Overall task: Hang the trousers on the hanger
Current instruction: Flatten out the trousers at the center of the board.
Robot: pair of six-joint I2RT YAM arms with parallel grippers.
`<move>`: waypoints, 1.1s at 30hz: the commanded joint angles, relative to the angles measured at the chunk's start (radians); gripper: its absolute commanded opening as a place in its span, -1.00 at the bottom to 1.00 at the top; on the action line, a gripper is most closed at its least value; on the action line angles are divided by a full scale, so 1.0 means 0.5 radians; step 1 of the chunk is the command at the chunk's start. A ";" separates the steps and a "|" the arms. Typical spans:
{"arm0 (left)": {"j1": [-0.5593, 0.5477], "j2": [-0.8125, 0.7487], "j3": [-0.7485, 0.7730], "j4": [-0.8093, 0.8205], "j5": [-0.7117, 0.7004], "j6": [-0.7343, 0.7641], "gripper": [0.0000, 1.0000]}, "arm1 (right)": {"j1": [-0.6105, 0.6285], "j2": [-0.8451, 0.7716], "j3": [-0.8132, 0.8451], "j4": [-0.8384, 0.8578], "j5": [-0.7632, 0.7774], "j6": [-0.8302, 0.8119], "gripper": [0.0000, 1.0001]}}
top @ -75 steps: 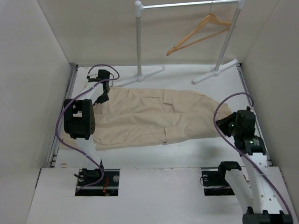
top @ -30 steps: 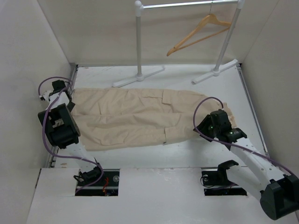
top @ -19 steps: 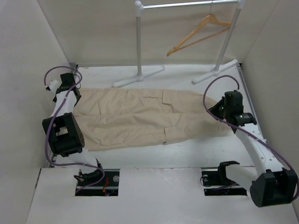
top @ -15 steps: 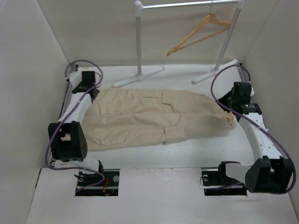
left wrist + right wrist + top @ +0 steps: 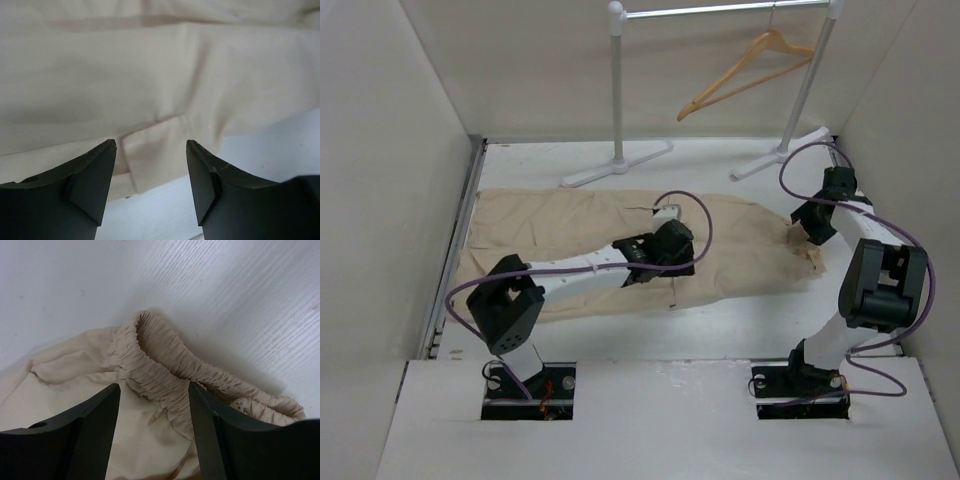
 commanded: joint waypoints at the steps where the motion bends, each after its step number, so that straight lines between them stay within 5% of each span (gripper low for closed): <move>1: -0.079 0.112 0.107 0.165 0.162 -0.025 0.13 | -0.016 0.041 0.113 0.124 0.049 -0.045 0.26; 9: -0.172 0.441 0.251 0.208 0.307 0.002 0.14 | -0.019 0.286 0.284 0.090 0.046 -0.054 -0.01; 13: -0.202 0.564 0.343 0.186 0.310 0.017 0.12 | -0.013 0.317 0.321 0.102 0.055 -0.039 -0.63; 15: -0.212 0.619 0.356 0.150 0.307 0.027 0.01 | -0.016 0.274 0.321 0.142 0.061 -0.015 -0.79; 21: -0.233 0.589 0.203 0.070 0.338 0.017 -0.48 | -0.068 0.170 0.398 0.338 0.058 0.022 -0.85; 33: -0.392 0.499 0.070 0.009 0.448 -0.004 -0.48 | -0.114 0.666 0.962 0.452 -0.116 0.114 -0.83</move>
